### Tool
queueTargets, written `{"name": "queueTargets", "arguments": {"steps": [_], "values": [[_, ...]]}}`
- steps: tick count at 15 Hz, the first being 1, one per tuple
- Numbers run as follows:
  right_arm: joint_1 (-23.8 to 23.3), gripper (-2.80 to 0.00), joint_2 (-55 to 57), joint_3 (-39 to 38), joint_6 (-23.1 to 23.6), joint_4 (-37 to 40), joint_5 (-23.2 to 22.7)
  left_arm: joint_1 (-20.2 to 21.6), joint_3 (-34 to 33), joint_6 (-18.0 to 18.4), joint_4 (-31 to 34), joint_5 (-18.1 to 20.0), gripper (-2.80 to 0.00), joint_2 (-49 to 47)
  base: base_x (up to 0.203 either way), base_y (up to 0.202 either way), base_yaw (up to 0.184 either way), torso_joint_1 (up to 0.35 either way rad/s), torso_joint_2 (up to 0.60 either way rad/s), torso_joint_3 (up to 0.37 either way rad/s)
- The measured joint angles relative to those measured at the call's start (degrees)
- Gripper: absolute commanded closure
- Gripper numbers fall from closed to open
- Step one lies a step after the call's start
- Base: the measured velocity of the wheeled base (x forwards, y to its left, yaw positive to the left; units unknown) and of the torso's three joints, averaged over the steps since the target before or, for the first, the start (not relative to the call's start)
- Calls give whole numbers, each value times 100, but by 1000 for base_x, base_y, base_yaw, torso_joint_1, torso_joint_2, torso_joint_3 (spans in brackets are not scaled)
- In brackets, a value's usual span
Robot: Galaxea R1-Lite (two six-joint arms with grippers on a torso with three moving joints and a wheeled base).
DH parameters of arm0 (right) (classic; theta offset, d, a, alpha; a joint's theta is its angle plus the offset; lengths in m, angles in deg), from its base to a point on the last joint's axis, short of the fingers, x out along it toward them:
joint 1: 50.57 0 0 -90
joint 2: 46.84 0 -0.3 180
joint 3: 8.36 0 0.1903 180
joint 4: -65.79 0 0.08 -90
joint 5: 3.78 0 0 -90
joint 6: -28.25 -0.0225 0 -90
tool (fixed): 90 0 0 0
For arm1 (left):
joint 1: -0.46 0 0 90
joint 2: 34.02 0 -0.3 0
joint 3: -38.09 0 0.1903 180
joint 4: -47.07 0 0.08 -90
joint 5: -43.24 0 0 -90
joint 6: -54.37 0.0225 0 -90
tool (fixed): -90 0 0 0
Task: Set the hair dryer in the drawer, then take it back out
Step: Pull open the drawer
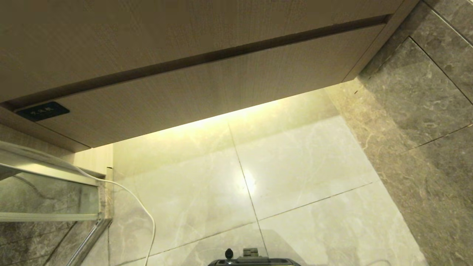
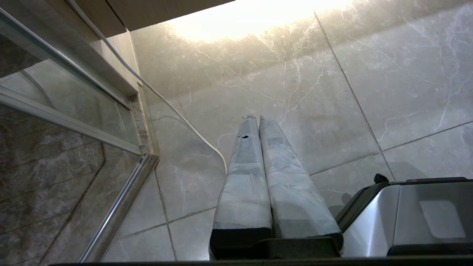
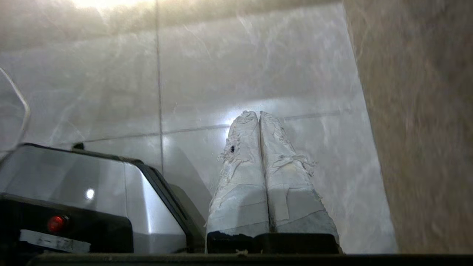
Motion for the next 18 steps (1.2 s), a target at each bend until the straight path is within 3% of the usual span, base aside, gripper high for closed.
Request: {"name": "queueTargets", "arguments": {"steps": [5, 18], "values": [[80, 0, -330, -403, -105, -871, 62, -2, 0, 2, 1, 0, 0, 0, 0, 0, 0, 0, 0, 0], [82, 0, -363, -428, -240, -907, 69, 0, 0, -5, 1, 0, 0, 0, 0, 0, 0, 0, 0, 0]]}}
